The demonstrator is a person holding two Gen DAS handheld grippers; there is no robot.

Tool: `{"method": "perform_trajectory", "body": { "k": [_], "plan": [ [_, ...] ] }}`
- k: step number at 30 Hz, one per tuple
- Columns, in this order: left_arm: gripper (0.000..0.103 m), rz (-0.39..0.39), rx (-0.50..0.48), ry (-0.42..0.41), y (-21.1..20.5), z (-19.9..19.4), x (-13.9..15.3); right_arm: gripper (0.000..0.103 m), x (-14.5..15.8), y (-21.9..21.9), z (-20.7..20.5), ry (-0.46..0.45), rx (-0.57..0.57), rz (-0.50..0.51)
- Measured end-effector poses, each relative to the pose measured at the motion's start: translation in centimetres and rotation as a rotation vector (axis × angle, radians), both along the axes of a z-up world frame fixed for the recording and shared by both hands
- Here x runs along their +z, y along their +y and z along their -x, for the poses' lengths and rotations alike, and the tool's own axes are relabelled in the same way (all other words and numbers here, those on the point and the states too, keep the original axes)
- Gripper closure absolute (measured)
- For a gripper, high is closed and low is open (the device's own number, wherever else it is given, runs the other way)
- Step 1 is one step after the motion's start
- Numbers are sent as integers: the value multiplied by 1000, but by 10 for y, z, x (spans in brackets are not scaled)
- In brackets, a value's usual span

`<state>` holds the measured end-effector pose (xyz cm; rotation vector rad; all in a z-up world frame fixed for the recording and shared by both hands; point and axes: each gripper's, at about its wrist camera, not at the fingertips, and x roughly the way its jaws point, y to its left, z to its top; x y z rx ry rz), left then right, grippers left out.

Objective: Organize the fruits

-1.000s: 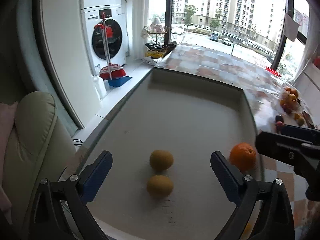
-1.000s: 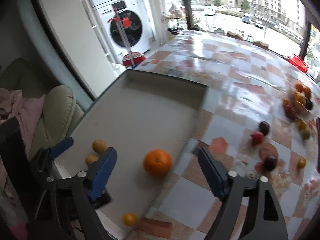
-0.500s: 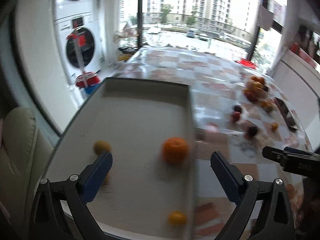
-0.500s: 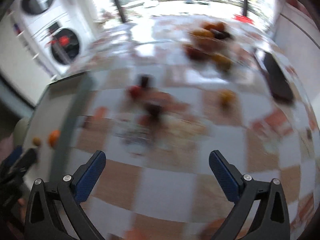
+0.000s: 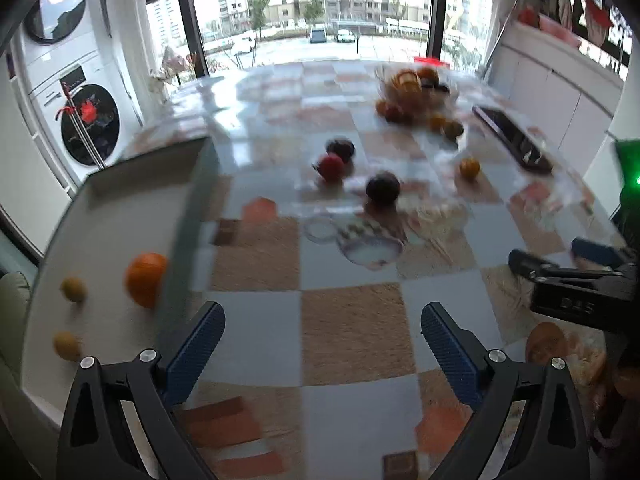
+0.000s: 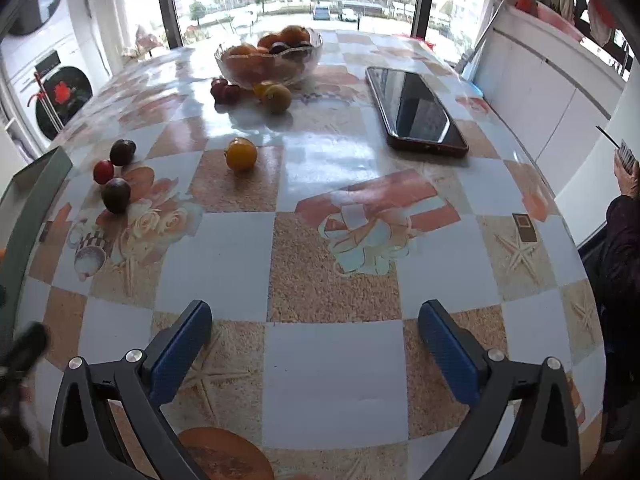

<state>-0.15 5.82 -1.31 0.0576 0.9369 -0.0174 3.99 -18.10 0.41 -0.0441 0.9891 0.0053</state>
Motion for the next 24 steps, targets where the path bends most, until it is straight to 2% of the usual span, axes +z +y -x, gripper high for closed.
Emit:
{"method": "perform_trajectory", "body": {
  "k": [6, 10, 24],
  "plan": [
    [3, -12, 12, 26, -8, -9, -17, 0, -1, 0, 5, -42, 4, -2],
    [1, 50, 34, -3, 0, -3, -23, 0, -1, 1, 6, -42, 4, -1],
    [1, 56, 36, -21, -2, -4, -24, 0, -1, 0, 6, -42, 4, -2]
  ]
}}
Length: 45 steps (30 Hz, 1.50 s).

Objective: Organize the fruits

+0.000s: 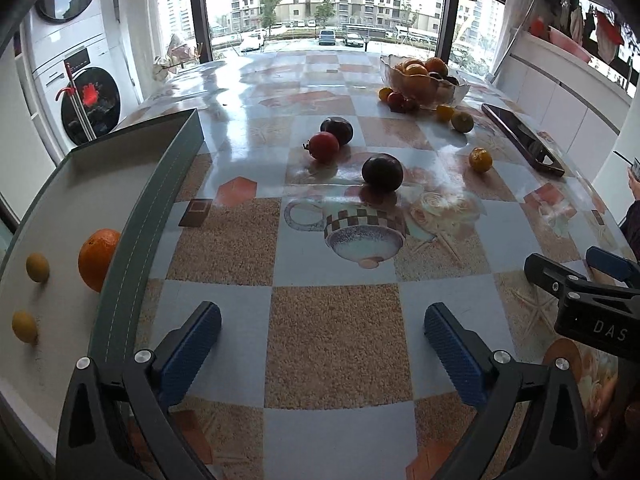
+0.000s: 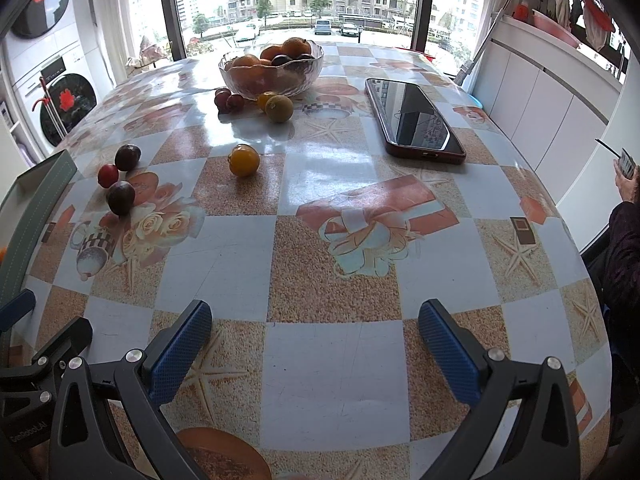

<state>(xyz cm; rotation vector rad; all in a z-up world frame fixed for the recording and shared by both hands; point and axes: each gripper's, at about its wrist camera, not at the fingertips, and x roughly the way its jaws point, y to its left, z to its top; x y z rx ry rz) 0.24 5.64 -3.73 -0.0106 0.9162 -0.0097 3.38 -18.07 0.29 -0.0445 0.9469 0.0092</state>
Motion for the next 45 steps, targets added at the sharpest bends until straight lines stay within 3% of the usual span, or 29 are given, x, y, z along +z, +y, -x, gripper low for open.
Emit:
{"method": "perform_trajectory", "body": {
  "k": [34, 40, 45],
  "plan": [
    [1, 3, 0, -1, 1, 1, 0, 0, 0, 0, 0, 2, 3, 1],
    [1, 3, 0, -1, 1, 1, 0, 0, 4, 1, -17, 120, 27, -2],
    [1, 4, 0, -1, 1, 1, 0, 0, 7, 11, -49, 133, 34, -38]
  ]
}}
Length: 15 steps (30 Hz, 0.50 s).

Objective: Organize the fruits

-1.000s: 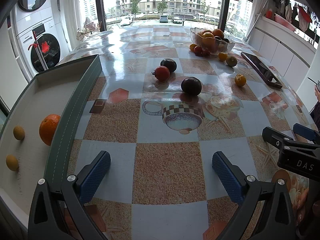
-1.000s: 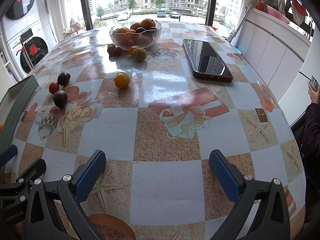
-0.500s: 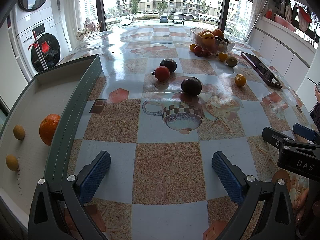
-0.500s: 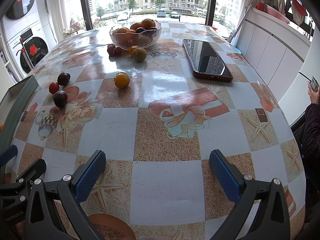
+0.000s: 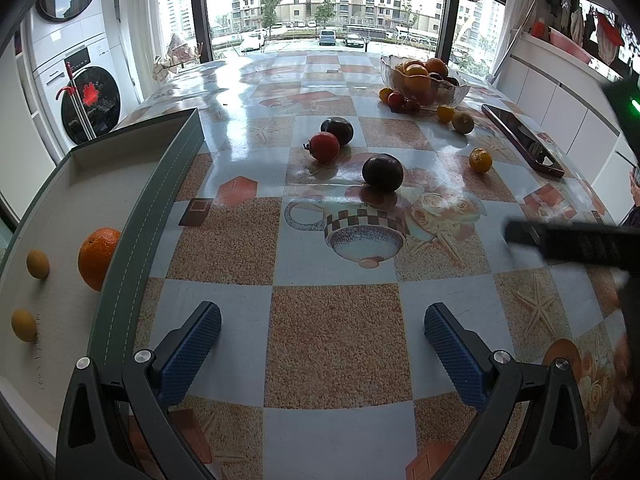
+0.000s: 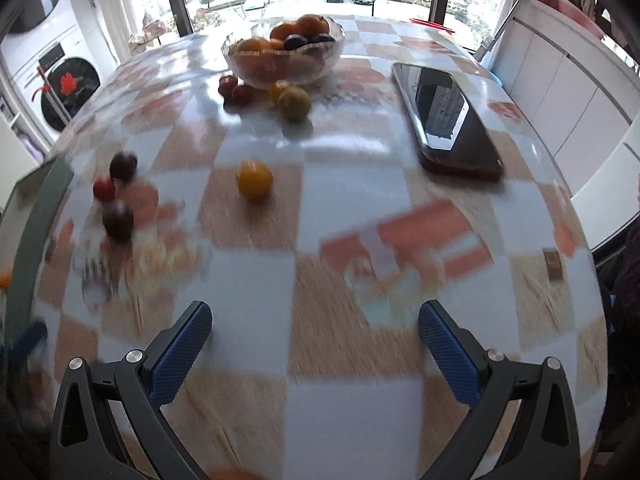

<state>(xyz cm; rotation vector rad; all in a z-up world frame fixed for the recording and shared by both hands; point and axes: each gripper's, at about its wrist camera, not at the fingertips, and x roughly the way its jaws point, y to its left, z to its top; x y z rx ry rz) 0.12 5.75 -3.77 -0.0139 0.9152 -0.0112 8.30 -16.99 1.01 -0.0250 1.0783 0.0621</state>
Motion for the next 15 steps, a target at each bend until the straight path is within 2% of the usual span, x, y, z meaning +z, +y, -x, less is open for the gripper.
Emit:
{"method": "perform_trajectory", "body": {
  "k": [6, 9, 10, 11, 12, 14, 15],
  "plan": [
    [1, 1, 0, 0, 0, 0, 0, 0, 0, 21, -39, -41, 8, -32],
    [1, 1, 0, 0, 0, 0, 0, 11, 2, 29, -48, -71, 17, -34],
    [1, 0, 0, 0, 0, 0, 0, 21, 3, 32, -50, -83, 24, -25],
    [1, 0, 0, 0, 0, 0, 0, 36, 4, 34, -49, -96, 30, -9],
    [1, 0, 0, 1, 0, 1, 0, 44, 5, 36, -48, -109, 40, 8],
    [1, 1, 0, 2, 1, 0, 0, 79, 6, 34, -46, -124, 62, -7],
    [1, 2, -1, 4, 1, 0, 0, 80, 7, 30, -42, -122, 66, -36]
  ]
}}
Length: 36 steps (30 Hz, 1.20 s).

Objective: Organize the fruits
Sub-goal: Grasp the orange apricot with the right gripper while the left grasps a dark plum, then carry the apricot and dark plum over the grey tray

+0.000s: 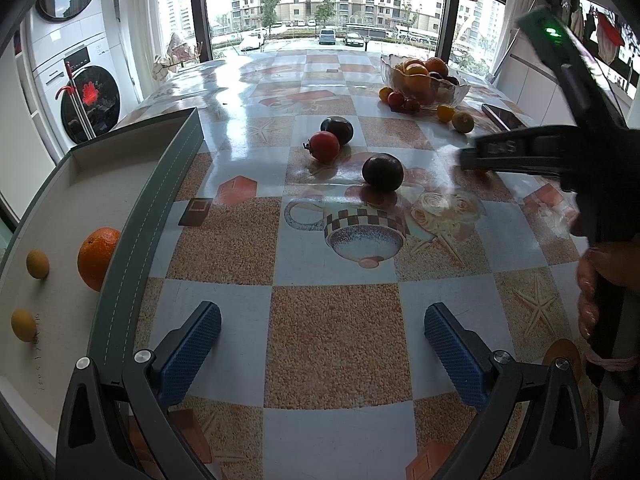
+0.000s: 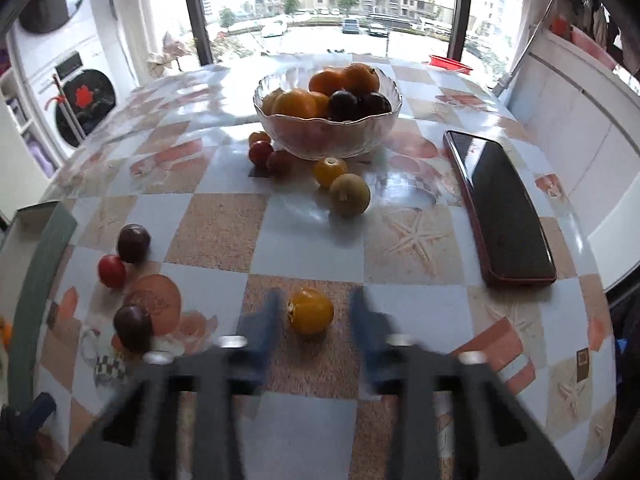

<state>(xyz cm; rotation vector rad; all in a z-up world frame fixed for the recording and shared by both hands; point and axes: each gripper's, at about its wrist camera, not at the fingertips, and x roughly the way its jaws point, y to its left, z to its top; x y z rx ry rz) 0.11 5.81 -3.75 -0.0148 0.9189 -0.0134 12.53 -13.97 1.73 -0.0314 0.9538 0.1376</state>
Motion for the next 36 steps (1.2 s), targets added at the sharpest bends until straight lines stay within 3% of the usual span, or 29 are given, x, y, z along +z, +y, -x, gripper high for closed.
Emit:
{"method": "perform_trajectory", "body": {
  "k": [7, 13, 16, 21, 23, 25, 31, 36],
  "plan": [
    [1, 21, -6, 77, -8, -28, 5, 80, 2, -36, 28, 23, 4, -145],
    [1, 46, 22, 64, -23, -67, 14, 80, 1, -55, 58, 27, 13, -188],
    [18, 49, 40, 86, -30, -85, 11, 80, 0, -61, 68, 29, 7, -211],
    [23, 9, 80, 85, -38, -94, 8, 80, 0, -68, 81, 26, 5, -231],
    [54, 5, 76, 57, -40, -93, 10, 80, 0, -68, 85, 25, 4, -233],
    [74, 6, 45, 50, -43, -90, 12, 80, -1, -68, 90, 26, 5, -233],
    [74, 38, -11, 49, -29, -56, 15, 80, -3, -67, 104, 33, 6, -232],
    [74, 37, 2, 35, -8, -13, 13, 80, -4, -65, 116, 34, 11, -234]
  ]
}}
